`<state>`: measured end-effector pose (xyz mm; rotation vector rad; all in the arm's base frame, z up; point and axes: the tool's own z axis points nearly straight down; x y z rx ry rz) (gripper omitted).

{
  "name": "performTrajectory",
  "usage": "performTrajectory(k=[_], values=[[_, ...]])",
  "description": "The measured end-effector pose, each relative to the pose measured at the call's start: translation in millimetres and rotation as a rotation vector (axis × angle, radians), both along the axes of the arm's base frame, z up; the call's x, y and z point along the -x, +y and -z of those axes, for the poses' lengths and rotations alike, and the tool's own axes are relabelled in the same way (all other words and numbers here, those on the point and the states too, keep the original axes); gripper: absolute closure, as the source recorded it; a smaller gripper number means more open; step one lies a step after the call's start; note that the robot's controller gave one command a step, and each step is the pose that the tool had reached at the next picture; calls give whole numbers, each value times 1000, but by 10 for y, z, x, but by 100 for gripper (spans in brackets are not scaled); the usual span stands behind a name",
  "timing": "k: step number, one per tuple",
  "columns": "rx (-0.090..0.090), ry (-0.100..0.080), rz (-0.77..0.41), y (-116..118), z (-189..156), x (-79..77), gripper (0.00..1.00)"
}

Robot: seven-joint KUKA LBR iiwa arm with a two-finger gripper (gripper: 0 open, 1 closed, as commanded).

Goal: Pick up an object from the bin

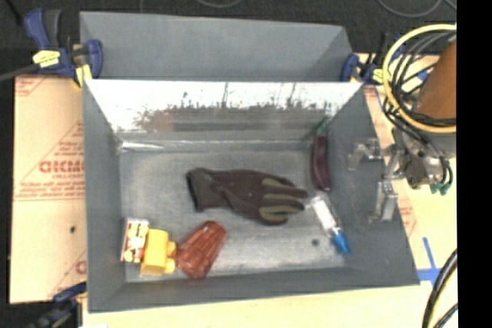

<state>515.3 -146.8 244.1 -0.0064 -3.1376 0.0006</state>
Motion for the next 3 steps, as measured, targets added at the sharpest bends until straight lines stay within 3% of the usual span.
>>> performTrajectory(k=[1, 2, 3], values=[[2, -8, -4, 7, -44, -16, 0], [4, -13, -73, 40, 310, -164, 0], [3, -13, -29, 373, 831, -96, 0]])
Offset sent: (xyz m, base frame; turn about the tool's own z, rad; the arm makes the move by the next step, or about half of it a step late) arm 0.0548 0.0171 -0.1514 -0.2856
